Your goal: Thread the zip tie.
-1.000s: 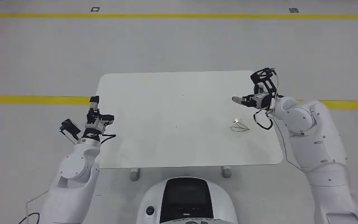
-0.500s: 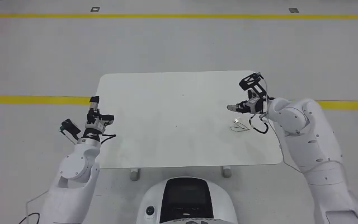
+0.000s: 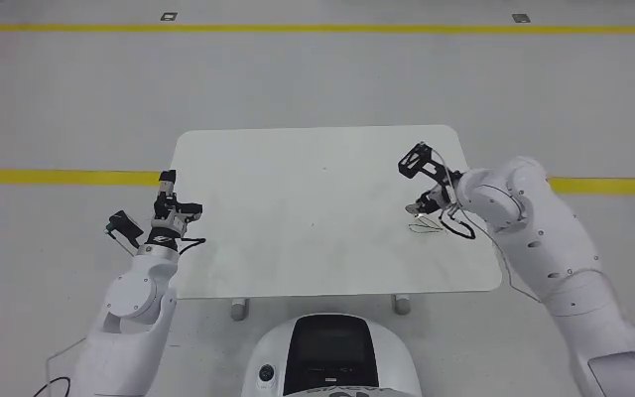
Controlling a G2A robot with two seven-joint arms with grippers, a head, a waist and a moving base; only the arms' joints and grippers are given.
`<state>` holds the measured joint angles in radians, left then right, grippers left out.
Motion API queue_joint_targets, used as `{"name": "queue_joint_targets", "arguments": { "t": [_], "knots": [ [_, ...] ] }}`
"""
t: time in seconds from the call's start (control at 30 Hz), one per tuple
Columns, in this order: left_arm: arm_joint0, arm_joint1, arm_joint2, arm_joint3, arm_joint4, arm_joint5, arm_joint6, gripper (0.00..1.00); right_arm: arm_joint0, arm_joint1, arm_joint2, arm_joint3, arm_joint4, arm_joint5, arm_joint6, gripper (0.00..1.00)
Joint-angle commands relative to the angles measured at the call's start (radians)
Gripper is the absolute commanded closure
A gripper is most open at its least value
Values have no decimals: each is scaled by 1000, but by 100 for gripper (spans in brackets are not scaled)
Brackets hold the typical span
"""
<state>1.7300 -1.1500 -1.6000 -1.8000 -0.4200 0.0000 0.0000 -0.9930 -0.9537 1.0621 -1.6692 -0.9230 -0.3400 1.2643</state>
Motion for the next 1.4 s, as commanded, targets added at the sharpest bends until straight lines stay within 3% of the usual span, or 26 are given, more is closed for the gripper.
{"name": "queue_joint_targets", "arguments": {
  "t": [0.0, 0.37, 0.5, 0.67, 0.73, 1.1, 1.37],
  "knots": [
    [0, 0, 0, 0, 0, 0, 0, 0, 2, 1, -3, 1, 0, 0, 1, 0],
    [0, 0, 0, 0, 0, 0, 0, 0, 3, 9, -17, 23, 12, 0, -40, 0],
    [0, 0, 0, 0, 0, 0, 0, 0, 63, 20, -90, 120, 75, 0, -69, 0],
    [0, 0, 0, 0, 0, 0, 0, 0, 164, 17, -230, 265, 131, 0, -111, 0],
    [0, 0, 0, 0, 0, 0, 0, 0, 194, 16, -283, 280, 131, 0, -132, 0],
    [0, 0, 0, 0, 0, 0, 0, 0, 183, 19, -287, 267, 124, 0, -150, 0],
    [0, 0, 0, 0, 0, 0, 0, 0, 223, 46, -369, 243, 124, 0, -87, 0]
  ]
}}
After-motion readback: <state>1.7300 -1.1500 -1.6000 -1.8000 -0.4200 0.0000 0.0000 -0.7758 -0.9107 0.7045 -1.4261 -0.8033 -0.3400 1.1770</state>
